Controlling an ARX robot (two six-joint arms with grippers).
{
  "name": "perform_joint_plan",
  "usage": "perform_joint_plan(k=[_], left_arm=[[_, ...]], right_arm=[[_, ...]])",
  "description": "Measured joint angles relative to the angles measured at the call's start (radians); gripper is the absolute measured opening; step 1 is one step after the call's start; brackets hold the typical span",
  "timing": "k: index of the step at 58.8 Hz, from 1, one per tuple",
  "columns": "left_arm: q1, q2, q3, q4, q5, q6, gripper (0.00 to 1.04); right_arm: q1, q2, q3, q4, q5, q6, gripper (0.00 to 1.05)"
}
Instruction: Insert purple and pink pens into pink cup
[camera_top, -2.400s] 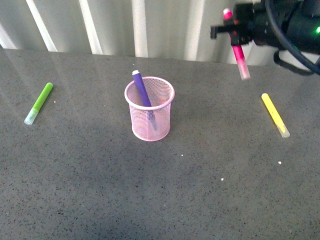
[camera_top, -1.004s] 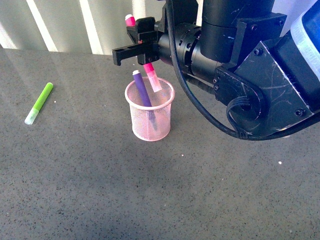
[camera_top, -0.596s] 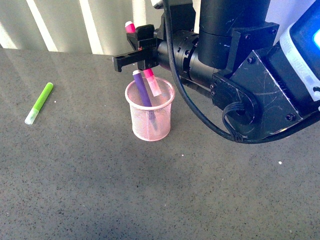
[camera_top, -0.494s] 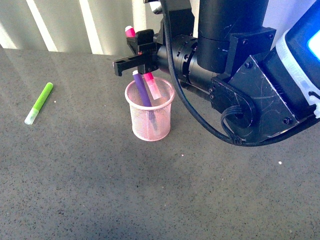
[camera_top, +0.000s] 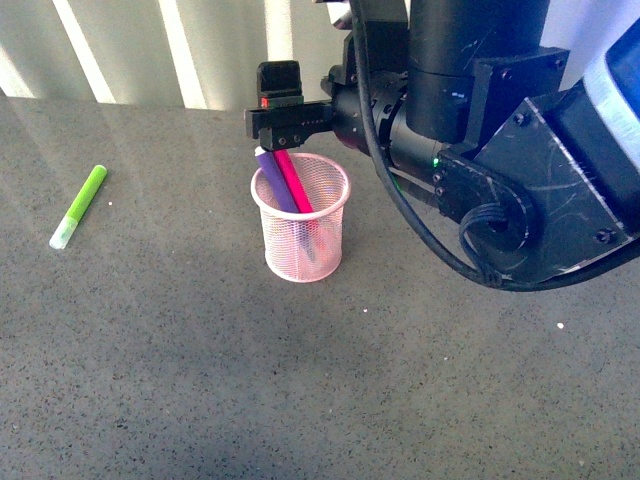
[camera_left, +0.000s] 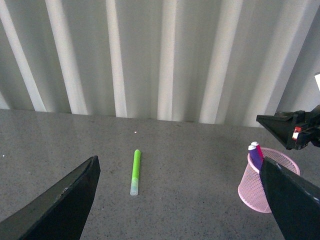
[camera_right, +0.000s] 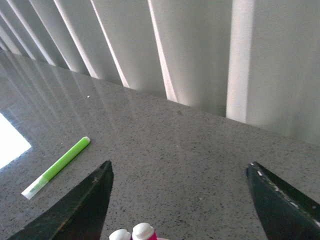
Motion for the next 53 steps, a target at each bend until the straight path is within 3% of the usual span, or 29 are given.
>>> perform_joint_plan(k=[6,16,21,26,35,38,42,46,53], left_arm=[[0.000,0.000,0.000,0.000,0.000,0.000,0.98],[0.000,0.000,0.000,0.000,0.000,0.000,0.98],[0.000,0.000,0.000,0.000,0.000,0.000,0.98],[0.000,0.000,0.000,0.000,0.000,0.000,0.98],[0.000,0.000,0.000,0.000,0.000,0.000,0.98],[0.000,0.000,0.000,0.000,0.000,0.000,0.98],[0.000,0.000,0.000,0.000,-0.001,0.000,0.98],[0.000,0.000,0.000,0.000,-0.002,0.000,0.98],[0.000,0.000,0.000,0.000,-0.001,0.000,0.98]], right_arm=[[-0.019,-0.072,-0.032,-0.058,0.068,-0.002,0.99],[-0.100,-0.285,-0.096,-0.398,0.332,0.048,0.98],[-0.181,-0.442,-0.196,-0.557,0.442,0.015,0.98],[-0.227,-0.524,-0.254,-0.573,0.480,-0.013,0.98],[-0.224,-0.535,-0.256,-0.573,0.465,-0.031,0.98],[-0.225,-0.515,-0.283,-0.481,0.443,-0.056,0.94],[-0.232,-0.492,-0.394,-0.170,0.393,-0.111,0.82],[-0.242,-0.503,-0.496,0.019,0.368,-0.138,0.71],[-0.289,-0.601,-0.622,0.148,0.348,-0.163,0.52]])
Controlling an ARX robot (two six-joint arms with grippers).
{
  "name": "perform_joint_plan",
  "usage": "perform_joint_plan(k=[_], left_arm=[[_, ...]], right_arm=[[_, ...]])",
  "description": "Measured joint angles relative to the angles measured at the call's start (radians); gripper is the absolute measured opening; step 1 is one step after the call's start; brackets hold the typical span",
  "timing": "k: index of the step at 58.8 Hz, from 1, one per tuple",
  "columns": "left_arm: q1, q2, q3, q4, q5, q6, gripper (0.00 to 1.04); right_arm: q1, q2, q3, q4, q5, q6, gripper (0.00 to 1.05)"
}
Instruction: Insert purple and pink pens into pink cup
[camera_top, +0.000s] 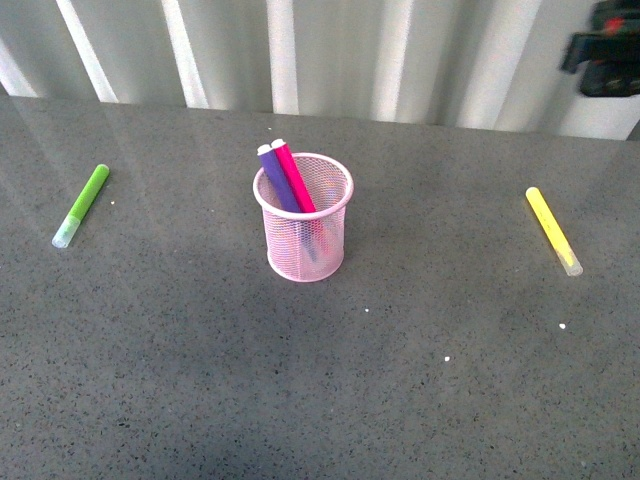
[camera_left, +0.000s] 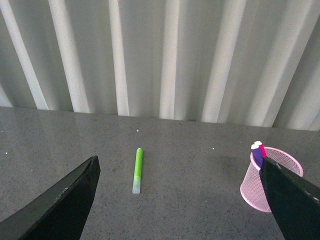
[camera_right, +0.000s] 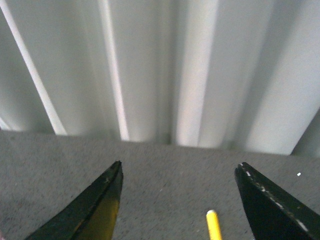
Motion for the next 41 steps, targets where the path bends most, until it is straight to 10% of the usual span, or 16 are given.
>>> perform_joint_plan(k=[16,41], left_arm=[[0.000,0.000,0.000,0.000,0.000,0.000,0.98],[0.000,0.000,0.000,0.000,0.000,0.000,0.98]], right_arm=[[-0.059,-0.217,-0.206,-0.012,-0.063,-0.007,0.04],[-0.180,-0.600,-0.393,-0.210,-0.167,-0.007,0.03]])
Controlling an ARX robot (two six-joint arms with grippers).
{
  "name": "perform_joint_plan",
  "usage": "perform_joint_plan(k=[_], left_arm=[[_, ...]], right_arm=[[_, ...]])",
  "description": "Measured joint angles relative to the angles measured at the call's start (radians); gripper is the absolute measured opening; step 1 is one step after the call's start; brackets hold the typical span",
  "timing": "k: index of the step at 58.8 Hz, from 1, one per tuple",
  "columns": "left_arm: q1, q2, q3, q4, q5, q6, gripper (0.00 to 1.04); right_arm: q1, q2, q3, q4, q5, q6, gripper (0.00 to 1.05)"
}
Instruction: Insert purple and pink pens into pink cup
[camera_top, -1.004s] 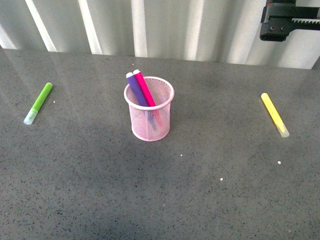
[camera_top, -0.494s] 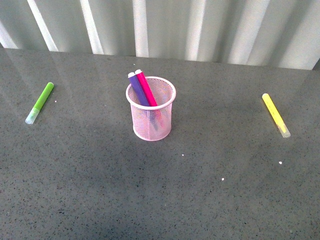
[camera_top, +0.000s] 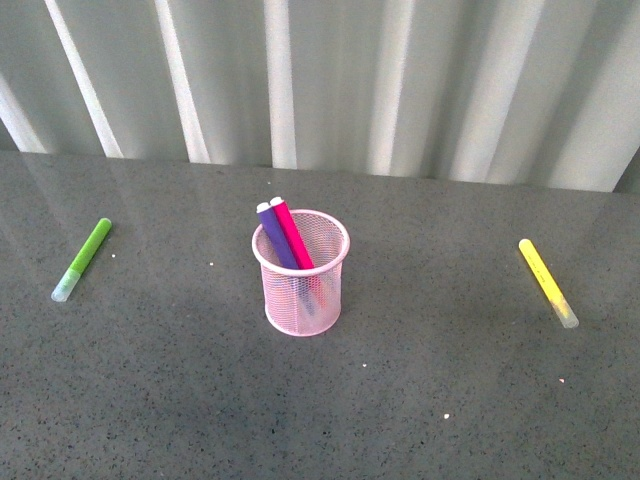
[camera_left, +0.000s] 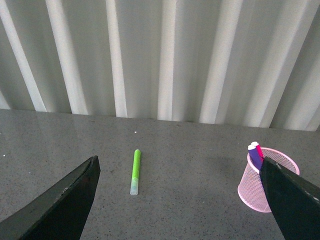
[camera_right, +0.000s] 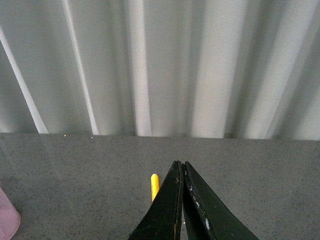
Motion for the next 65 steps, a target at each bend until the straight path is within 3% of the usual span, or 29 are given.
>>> perform_joint_plan(k=[36,65], left_arm=[[0.000,0.000,0.000,0.000,0.000,0.000,0.98],[0.000,0.000,0.000,0.000,0.000,0.000,0.98]], right_arm=[[-0.002,-0.529,-0.056,-0.444,-0.005,0.000,0.03],[-0.003,-0.759,-0.057,-0.664,-0.005,0.000,0.03]])
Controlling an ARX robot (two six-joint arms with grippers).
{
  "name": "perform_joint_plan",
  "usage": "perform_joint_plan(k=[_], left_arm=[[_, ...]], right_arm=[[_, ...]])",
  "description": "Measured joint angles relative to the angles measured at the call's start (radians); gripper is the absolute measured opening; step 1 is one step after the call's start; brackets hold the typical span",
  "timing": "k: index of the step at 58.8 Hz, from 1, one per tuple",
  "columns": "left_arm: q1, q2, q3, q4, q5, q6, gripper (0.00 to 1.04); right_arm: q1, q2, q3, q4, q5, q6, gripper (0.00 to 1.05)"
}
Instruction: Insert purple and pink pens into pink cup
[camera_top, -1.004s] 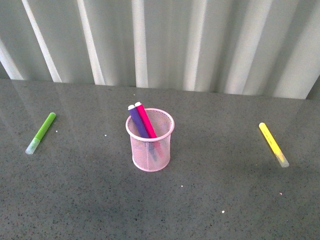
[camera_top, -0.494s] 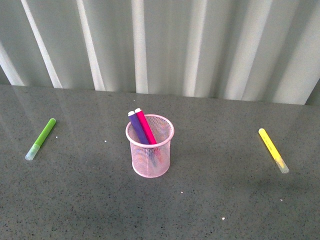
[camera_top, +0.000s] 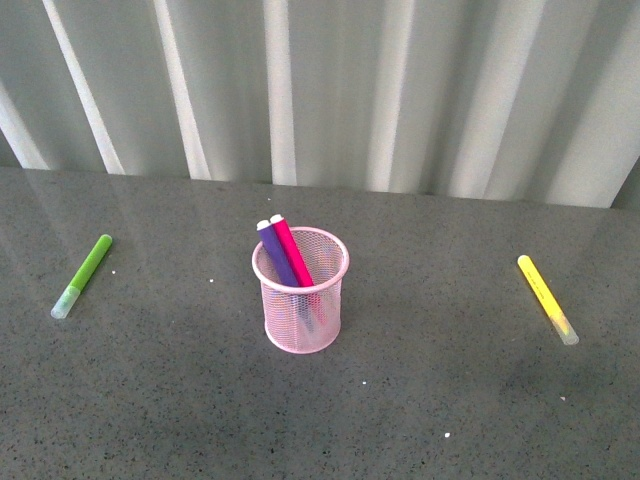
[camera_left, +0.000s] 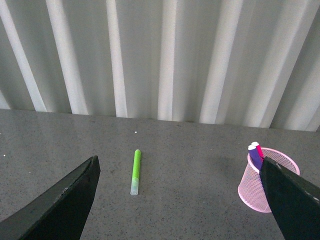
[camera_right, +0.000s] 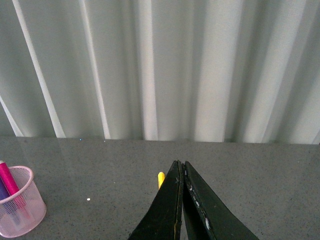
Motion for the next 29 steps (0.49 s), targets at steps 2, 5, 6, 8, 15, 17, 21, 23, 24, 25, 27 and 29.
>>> perform_joint_plan(k=[2,5,6,8,15,17,21,23,24,25,27,29], left_arm=[[0.000,0.000,0.000,0.000,0.000,0.000,0.98],[0.000,0.000,0.000,0.000,0.000,0.000,0.98],[0.000,0.000,0.000,0.000,0.000,0.000,0.98],[0.000,0.000,0.000,0.000,0.000,0.000,0.98],[0.000,0.000,0.000,0.000,0.000,0.000,0.98],[0.000,0.000,0.000,0.000,0.000,0.000,0.98],[0.000,0.000,0.000,0.000,0.000,0.000,0.98],[0.000,0.000,0.000,0.000,0.000,0.000,0.98],[0.000,0.000,0.000,0.000,0.000,0.000,0.98],[0.000,0.000,0.000,0.000,0.000,0.000,0.98],[0.000,0.000,0.000,0.000,0.000,0.000,0.98],[0.000,0.000,0.000,0.000,-0.001,0.000,0.98]], right_arm=[[0.000,-0.011,0.000,-0.010,0.000,0.000,0.03],[0.000,-0.027,0.000,-0.027,0.000,0.000,0.03],[0.000,-0.037,0.000,-0.036,0.000,0.000,0.03],[0.000,-0.050,0.000,-0.049,0.000,0.000,0.03],[0.000,-0.091,0.000,-0.090,0.000,0.000,0.03],[0.000,-0.101,0.000,-0.100,0.000,0.000,0.03],[0.000,-0.116,0.000,-0.115,0.000,0.000,0.03],[0.000,-0.143,0.001,-0.145,0.000,0.000,0.03],[0.000,-0.157,0.001,-0.164,0.000,0.001,0.03],[0.000,-0.182,0.001,-0.203,0.000,0.001,0.03],[0.000,-0.236,0.000,-0.272,0.000,0.001,0.03],[0.000,-0.262,0.000,-0.289,0.001,0.001,0.03]])
